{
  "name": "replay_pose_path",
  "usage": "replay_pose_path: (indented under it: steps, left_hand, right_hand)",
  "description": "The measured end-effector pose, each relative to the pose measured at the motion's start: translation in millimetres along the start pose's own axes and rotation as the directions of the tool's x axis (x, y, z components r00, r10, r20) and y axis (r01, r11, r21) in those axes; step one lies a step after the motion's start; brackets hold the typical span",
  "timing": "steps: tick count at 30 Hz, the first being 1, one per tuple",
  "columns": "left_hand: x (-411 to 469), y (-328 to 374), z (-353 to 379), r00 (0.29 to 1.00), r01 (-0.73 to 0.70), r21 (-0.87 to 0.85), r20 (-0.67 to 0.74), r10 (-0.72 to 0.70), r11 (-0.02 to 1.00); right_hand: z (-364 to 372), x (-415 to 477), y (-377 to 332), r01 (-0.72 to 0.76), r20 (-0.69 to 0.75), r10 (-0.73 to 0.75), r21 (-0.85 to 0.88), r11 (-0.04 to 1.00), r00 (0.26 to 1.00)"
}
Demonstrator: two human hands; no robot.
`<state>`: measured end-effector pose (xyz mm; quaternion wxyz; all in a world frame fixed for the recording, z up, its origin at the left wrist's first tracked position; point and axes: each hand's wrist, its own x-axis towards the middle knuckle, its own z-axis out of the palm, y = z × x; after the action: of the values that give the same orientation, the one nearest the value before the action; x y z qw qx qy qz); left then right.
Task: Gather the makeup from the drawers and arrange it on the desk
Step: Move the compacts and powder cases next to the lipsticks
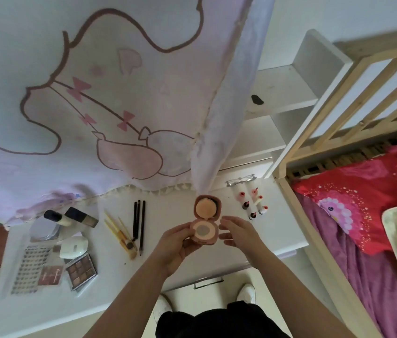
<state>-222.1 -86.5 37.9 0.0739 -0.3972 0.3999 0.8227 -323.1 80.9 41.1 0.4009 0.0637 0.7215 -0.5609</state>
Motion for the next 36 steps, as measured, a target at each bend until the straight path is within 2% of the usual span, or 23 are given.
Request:
replay_pose_path:
  steps: [3, 6, 9, 11, 13, 19, 24, 27, 30, 36]
  left_hand:
    - [20, -17, 12, 0.999, 0.048, 0.014, -0.003, -0.048, 0.999]
    - [43, -31, 26, 0.995, 0.091, 0.046, -0.036, -0.089, 0.995]
    - [65, -41, 38, 0.987, 0.13, 0.2, -0.124, -0.106, 0.971]
    - [81, -48, 44, 0.981, 0.124, 0.322, -0.182, -0.067, 0.939]
    - [97, -52, 49, 0.973, 0.114, 0.374, -0.228, -0.028, 0.92]
    - [126, -51, 62, 0.944, 0.06, 0.396, -0.321, 0.077, 0.916]
    - [143, -55, 66, 0.903, 0.038, 0.44, -0.399, 0.158, 0.897]
    - [145, -59, 67, 0.882, 0.033, 0.467, -0.43, 0.194, 0.884]
    - [147, -61, 67, 0.872, 0.031, 0.461, -0.446, 0.201, 0.887]
    - [147, -59, 66, 0.87, 0.01, 0.476, -0.438, 0.227, 0.88]
  right_hand:
    - [-12, 2, 17, -0.069, 0.049, 0.069, -0.007, 0.998, 0.996]
    - [-23, 13, 29, -0.058, 0.003, 0.058, -0.052, 0.997, 0.998]
    - [-35, 28, 39, -0.057, -0.057, 0.052, -0.083, 0.995, 0.997]
    - [-41, 40, 44, -0.047, -0.095, 0.037, -0.109, 0.993, 0.995]
    - [-44, 54, 48, -0.039, -0.131, 0.024, -0.119, 0.992, 0.991]
    - [-43, 85, 50, 0.024, -0.197, -0.062, -0.189, 0.982, 0.978]
    - [-38, 94, 52, 0.032, -0.275, -0.069, -0.136, 0.99, 0.959]
    - [-33, 94, 53, 0.039, -0.29, -0.053, -0.056, 0.998, 0.956]
    - [-30, 92, 54, 0.074, -0.29, -0.093, -0.076, 0.994, 0.952]
    - [-28, 91, 60, 0.048, -0.25, -0.072, -0.102, 0.994, 0.966]
